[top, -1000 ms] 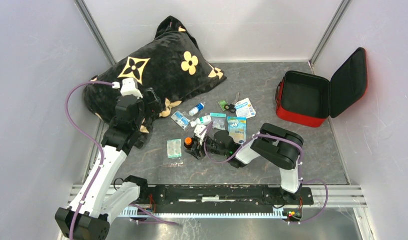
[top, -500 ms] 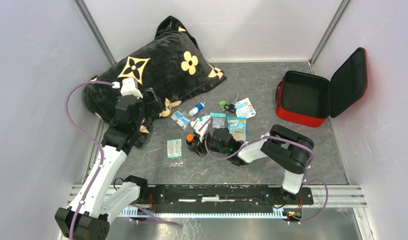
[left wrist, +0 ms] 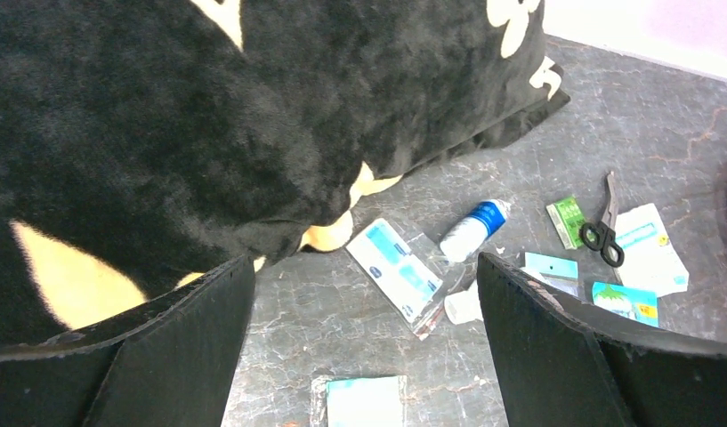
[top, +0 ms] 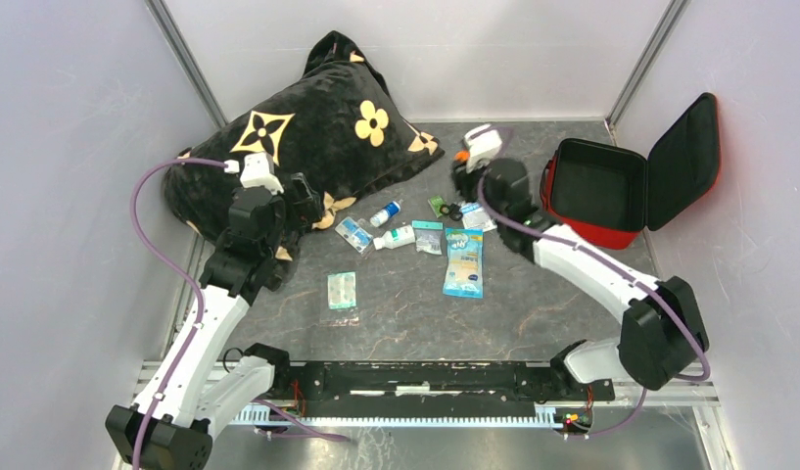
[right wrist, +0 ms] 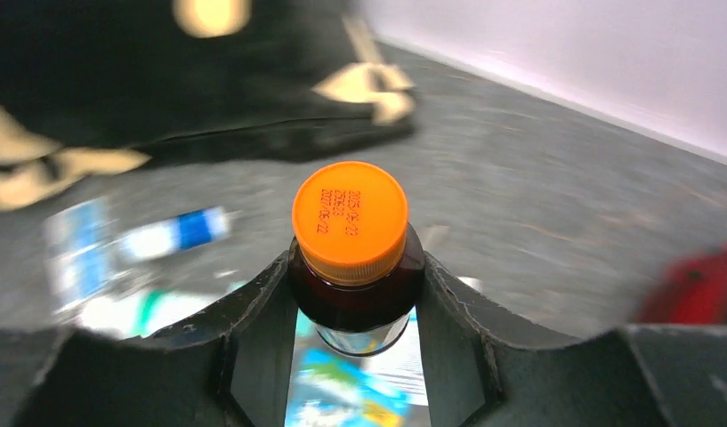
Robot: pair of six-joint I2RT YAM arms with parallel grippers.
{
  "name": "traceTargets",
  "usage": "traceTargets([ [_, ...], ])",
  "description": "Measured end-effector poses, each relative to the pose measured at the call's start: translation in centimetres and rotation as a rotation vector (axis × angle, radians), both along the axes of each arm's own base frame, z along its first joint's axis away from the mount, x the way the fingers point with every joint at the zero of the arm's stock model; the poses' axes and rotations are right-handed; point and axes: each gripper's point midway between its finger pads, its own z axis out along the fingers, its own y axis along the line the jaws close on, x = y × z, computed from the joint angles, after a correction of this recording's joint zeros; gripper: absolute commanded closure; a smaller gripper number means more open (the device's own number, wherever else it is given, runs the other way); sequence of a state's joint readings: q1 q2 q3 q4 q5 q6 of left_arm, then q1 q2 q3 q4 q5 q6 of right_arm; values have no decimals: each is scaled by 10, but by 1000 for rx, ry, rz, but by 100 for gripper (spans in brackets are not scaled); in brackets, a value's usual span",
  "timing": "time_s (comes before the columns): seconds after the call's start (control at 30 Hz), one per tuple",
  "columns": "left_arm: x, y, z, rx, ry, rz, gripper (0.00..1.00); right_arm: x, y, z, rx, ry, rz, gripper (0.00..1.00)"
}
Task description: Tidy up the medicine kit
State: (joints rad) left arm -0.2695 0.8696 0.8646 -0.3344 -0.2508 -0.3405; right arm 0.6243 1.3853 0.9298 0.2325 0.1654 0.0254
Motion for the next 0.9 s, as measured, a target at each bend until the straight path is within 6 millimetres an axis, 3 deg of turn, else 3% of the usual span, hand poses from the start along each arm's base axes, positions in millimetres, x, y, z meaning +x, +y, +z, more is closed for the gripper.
traceTargets([
  [0.17, -3, -13, 0, 0, 0, -41, 0, 46, -118, 21, -76, 55, -356, 65],
  [0.27, -4, -20, 0, 0, 0, -64, 0, 52, -183, 22, -108, 102, -536, 65],
  [0.43, -5, -25, -1, 0, 2, -83, 0, 51, -263, 2, -138, 205, -746, 64],
  [0.57, -5, -26, -2, 2, 7, -83, 0, 60, -310, -22, -171, 316, -844, 64],
  [0.67, -4, -26, -4, 3, 11, -82, 0, 69, -332, -41, -176, 398, -863, 64],
  [0.77, -3, -26, -6, 6, 19, -81, 0, 80, -349, -66, -171, 497, -844, 62],
  [0.9, -1, -26, -10, 11, 30, -80, 0, 89, -355, -103, -170, 630, -782, 59],
])
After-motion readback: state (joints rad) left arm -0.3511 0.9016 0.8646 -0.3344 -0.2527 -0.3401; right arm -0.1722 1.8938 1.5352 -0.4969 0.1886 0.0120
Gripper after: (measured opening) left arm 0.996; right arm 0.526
